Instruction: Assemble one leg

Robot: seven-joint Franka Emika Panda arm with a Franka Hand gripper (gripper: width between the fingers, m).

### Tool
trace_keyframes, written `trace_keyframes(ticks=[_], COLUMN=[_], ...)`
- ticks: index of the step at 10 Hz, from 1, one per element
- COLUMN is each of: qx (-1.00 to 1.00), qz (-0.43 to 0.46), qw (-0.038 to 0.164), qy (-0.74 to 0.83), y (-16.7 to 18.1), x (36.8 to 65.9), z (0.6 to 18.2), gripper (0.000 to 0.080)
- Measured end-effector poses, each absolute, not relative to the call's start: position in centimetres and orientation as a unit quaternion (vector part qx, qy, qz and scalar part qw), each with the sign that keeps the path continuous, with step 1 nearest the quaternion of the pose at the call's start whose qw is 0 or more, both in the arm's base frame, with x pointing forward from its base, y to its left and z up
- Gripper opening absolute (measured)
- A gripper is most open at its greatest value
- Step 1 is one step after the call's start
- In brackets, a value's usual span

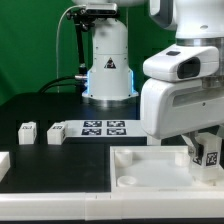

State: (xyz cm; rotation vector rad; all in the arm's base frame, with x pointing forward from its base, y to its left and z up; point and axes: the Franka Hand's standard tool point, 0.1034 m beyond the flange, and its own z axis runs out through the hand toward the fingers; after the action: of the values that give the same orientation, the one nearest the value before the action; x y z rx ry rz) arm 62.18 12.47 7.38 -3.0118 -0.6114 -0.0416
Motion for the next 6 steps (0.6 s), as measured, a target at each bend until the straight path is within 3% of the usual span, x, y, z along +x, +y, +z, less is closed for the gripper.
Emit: trace_keyframes(ticks=[2,6], qx=[-0.983,-0.995], qz=[-0.013,-0.004], qw=[0.034,0.042], qy=[-0.178,0.091], y=[12.46,12.25], x=[62.18,62.32], z=[7.38,7.50], gripper=[0.0294,0.0294])
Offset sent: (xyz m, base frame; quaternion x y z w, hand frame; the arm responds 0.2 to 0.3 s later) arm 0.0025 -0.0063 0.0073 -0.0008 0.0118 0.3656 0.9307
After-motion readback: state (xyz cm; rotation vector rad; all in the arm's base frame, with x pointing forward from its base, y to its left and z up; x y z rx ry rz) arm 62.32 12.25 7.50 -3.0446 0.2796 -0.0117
